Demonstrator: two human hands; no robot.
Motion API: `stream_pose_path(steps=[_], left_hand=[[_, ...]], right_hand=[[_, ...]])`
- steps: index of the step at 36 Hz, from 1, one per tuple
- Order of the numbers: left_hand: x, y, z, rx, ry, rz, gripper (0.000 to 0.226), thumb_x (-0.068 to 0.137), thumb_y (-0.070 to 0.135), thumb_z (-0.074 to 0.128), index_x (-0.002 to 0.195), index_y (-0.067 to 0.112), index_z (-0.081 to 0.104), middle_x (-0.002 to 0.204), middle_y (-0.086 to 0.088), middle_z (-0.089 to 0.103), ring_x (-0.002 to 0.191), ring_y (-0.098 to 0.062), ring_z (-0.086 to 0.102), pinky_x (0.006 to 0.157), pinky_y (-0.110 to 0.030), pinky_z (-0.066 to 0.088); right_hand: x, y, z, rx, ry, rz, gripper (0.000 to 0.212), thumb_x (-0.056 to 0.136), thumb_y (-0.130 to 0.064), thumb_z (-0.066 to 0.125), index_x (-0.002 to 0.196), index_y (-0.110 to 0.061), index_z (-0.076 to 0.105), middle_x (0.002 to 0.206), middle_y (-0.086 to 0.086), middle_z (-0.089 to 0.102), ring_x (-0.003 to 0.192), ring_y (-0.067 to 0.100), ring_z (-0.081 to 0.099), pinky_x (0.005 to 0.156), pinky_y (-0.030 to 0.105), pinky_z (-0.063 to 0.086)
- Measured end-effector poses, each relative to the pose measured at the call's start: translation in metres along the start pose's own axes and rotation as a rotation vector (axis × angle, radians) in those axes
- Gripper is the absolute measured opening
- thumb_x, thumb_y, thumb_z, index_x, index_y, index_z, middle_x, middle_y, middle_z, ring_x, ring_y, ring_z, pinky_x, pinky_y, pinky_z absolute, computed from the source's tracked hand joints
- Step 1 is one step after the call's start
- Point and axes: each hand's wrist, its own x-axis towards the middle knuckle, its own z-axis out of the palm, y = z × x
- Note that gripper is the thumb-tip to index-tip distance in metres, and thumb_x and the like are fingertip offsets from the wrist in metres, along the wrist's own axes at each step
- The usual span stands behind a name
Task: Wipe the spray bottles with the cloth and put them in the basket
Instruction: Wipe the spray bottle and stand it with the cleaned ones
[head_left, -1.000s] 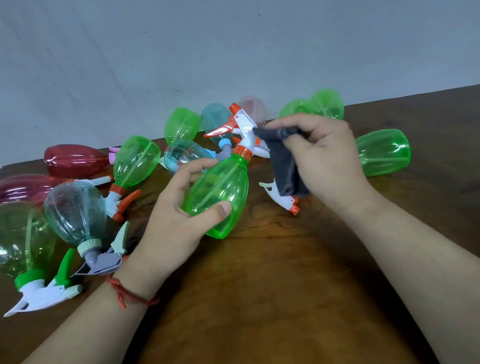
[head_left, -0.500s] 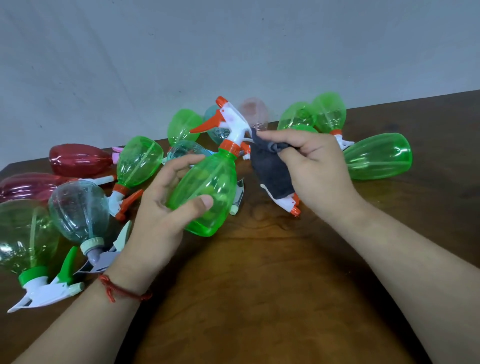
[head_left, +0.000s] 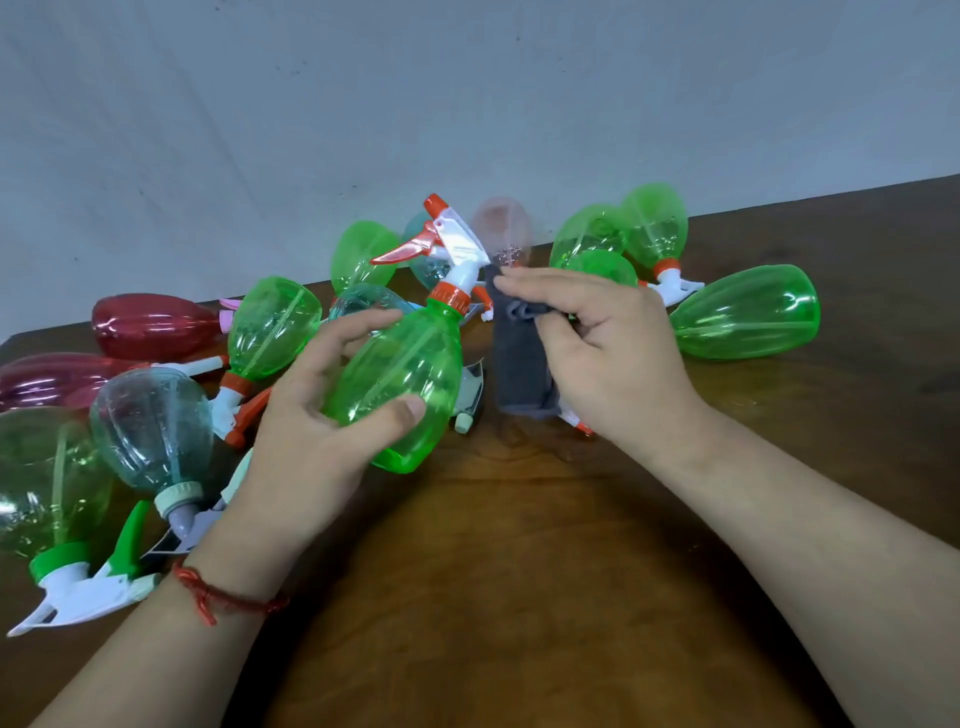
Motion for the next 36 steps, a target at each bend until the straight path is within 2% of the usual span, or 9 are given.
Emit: stream_pose_path(steps=[4,8,12,15,18,23,26,31,36], left_hand=[[-0.002,-0.002,0.005,0.155,-0.041,0.041,0.063,0.077,0.023,0.087,0.136,0.030,0.067,0.138,0.002,0.067,0.132,-0.021,0.064,0.116,-0.052,0.049],[-0.007,-0.001,0.013,0.288,-0.069,0.139,0.065,0.076,0.021,0.086,0.137,0.029,0.066,0.136,0.005,0.064,0.134,-0.014,0.059,0.113,-0.020,0.042],[-0.007,0.000,0.014,0.233,-0.001,0.172,0.062,0.078,0.017,0.085,0.137,0.025,0.067,0.137,0.004,0.067,0.135,-0.019,0.061,0.112,-0.027,0.046],[-0.007,-0.002,0.009,0.299,0.023,0.168,0.062,0.079,0.019,0.088,0.137,0.027,0.067,0.136,0.004,0.066,0.134,-0.018,0.061,0.113,-0.029,0.046],[-0.005,-0.002,0.007,0.414,0.041,0.181,0.067,0.077,0.019,0.092,0.138,0.032,0.067,0.132,0.002,0.063,0.130,-0.011,0.061,0.113,-0.022,0.044],[-0.004,0.001,0.008,0.571,0.029,0.240,0.072,0.073,0.019,0.093,0.139,0.029,0.067,0.127,0.001,0.057,0.123,-0.001,0.057,0.108,-0.008,0.036],[-0.005,-0.002,0.009,0.593,-0.038,0.271,0.073,0.073,0.016,0.095,0.140,0.026,0.067,0.125,0.002,0.054,0.121,-0.003,0.057,0.108,-0.011,0.038],[-0.008,-0.003,0.019,0.640,-0.124,0.331,0.071,0.073,0.021,0.094,0.139,0.025,0.069,0.127,-0.001,0.054,0.121,-0.017,0.062,0.107,-0.022,0.048],[-0.007,-0.007,0.015,0.600,-0.091,0.307,0.070,0.072,0.019,0.094,0.138,0.025,0.070,0.126,0.002,0.055,0.121,-0.011,0.061,0.108,-0.016,0.044]], right_hand=[[0.006,-0.002,-0.007,0.030,0.151,0.060,0.047,0.094,0.002,0.052,0.123,-0.024,0.079,0.118,-0.016,0.077,0.112,-0.001,0.070,0.102,0.031,0.057],[0.000,-0.007,-0.001,-0.052,0.127,-0.115,0.051,0.094,0.012,0.049,0.132,-0.010,0.073,0.142,0.000,0.067,0.136,0.007,0.059,0.118,0.031,0.045],[-0.009,-0.008,0.013,-0.188,-0.070,-0.250,0.050,0.093,0.002,0.045,0.133,-0.009,0.072,0.145,0.004,0.065,0.141,0.016,0.056,0.122,0.030,0.039],[-0.008,-0.009,0.014,-0.195,-0.093,-0.247,0.049,0.091,0.001,0.045,0.126,-0.012,0.077,0.136,0.000,0.071,0.132,0.014,0.063,0.117,0.029,0.045],[-0.007,-0.006,0.008,-0.089,-0.023,-0.108,0.048,0.089,0.008,0.051,0.120,-0.014,0.080,0.126,-0.004,0.076,0.122,0.003,0.066,0.111,0.024,0.049],[-0.003,-0.007,0.002,0.070,0.199,-0.015,0.051,0.096,0.011,0.049,0.126,-0.021,0.074,0.131,-0.011,0.070,0.131,0.000,0.061,0.115,0.027,0.045],[-0.002,-0.009,0.001,0.069,0.246,-0.050,0.047,0.099,0.013,0.047,0.131,-0.010,0.073,0.139,-0.003,0.068,0.136,0.003,0.058,0.117,0.026,0.042],[-0.009,-0.005,0.009,-0.062,0.079,-0.185,0.047,0.096,0.014,0.048,0.131,-0.005,0.072,0.141,0.006,0.067,0.139,0.014,0.058,0.120,0.031,0.042],[-0.011,-0.014,0.014,0.053,-0.027,-0.117,0.046,0.097,0.012,0.052,0.126,-0.013,0.077,0.133,-0.006,0.072,0.125,0.000,0.064,0.109,0.021,0.047]])
